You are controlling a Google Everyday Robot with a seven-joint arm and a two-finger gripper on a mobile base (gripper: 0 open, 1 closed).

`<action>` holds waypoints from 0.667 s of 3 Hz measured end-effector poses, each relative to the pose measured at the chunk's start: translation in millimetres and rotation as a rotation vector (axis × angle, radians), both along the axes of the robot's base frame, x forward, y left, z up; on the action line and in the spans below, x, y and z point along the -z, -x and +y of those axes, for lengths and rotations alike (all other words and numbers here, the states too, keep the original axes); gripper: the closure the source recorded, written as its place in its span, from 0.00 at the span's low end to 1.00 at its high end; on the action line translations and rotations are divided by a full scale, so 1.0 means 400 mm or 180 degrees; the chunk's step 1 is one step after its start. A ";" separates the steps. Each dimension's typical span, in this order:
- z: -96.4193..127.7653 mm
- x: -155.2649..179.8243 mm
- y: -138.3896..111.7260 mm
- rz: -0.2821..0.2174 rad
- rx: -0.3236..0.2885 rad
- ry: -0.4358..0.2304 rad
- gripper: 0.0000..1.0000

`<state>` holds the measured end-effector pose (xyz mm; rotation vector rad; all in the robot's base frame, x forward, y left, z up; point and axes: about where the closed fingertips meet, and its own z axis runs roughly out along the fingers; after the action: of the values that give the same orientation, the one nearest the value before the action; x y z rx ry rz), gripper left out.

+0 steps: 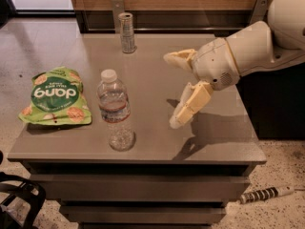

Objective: Move water bottle near redbull can

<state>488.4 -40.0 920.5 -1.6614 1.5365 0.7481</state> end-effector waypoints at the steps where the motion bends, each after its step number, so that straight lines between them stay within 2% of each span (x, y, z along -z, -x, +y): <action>1: 0.067 0.024 0.026 0.0032 -0.0222 -0.0344 0.00; 2: 0.115 0.043 0.054 0.0025 -0.0341 -0.0556 0.00</action>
Offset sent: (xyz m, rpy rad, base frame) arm -0.0401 0.0715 -0.0312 0.2770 0.0035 0.1536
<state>467.0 6.0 903.3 -1.6211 1.3545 0.9198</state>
